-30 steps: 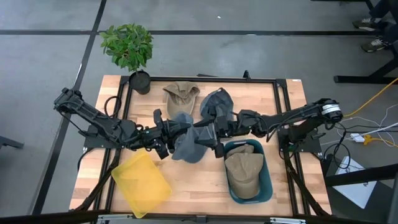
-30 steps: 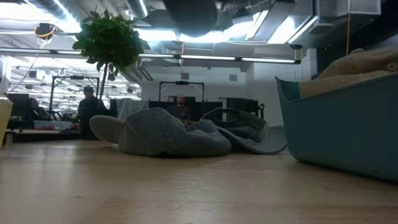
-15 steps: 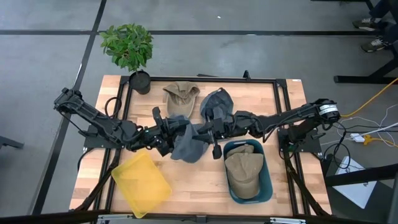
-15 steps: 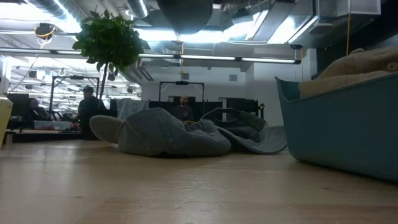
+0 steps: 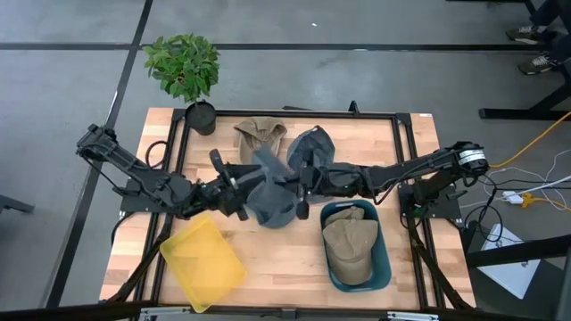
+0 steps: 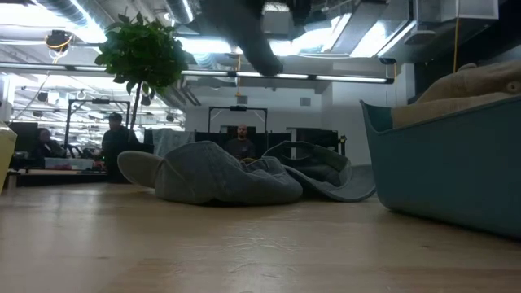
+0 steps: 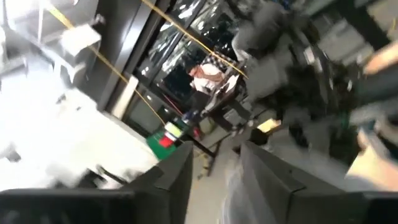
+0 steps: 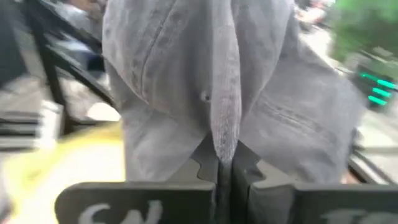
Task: Pick & Place hat
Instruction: Put the left gray cap into the yellow bin
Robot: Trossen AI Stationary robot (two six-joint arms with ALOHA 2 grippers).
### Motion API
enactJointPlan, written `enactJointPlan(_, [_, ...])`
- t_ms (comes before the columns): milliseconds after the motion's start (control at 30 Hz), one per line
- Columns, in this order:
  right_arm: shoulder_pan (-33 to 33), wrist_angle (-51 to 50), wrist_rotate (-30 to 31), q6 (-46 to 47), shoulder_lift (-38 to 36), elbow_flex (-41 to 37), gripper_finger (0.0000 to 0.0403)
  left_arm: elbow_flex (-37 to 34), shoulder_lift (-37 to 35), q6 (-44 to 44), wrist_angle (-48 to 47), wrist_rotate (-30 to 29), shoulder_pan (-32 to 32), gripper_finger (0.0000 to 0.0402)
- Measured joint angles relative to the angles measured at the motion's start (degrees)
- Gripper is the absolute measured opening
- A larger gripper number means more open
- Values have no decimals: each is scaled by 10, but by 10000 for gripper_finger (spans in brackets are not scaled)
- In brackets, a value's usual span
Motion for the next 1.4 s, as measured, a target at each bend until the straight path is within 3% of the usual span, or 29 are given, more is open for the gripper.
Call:
enactJointPlan(133, [0,-38,95,-6,0,-1,6,0,-18,-139,-43,-24,-2,168])
enactJointPlan(267, [0,-64,155,-7,0,-1,8,0,-38,-301,-129,-1,10,188])
enactJointPlan(467, [0,-80,206,-11,0,-1,8,0,-68,-568,-255,106,57,196])
enactJointPlan(667, [0,-80,207,-17,0,0,8,0,-77,-717,-325,210,121,196])
enactJointPlan(833, [0,-80,207,-17,1,-1,8,0,-68,-750,-325,287,160,196])
enactJointPlan(1167, [0,-80,205,-6,3,0,7,0,-19,-694,-273,283,175,197])
enactJointPlan(1400, [0,-80,197,-2,3,0,7,0,11,-642,-241,240,175,196])
